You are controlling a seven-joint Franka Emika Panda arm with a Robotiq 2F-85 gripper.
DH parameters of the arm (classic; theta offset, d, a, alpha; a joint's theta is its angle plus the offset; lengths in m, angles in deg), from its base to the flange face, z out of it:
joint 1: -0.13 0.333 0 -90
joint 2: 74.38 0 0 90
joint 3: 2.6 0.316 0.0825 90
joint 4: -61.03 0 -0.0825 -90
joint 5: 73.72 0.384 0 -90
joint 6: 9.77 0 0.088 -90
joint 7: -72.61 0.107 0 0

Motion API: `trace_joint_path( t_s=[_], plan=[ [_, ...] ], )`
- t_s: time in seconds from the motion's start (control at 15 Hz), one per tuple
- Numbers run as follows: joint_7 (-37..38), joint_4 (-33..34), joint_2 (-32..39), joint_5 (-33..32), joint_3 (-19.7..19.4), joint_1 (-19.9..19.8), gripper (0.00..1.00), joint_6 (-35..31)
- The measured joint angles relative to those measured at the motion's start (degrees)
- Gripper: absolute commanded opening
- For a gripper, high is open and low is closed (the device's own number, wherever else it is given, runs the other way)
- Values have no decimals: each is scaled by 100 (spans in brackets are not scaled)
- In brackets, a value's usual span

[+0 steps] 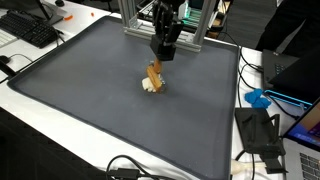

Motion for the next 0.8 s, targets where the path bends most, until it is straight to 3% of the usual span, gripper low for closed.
trace_joint_path(
  t_s=[0.8],
  plan=[
    [683,2,174,-878,-303,83,22,-429]
  ],
)
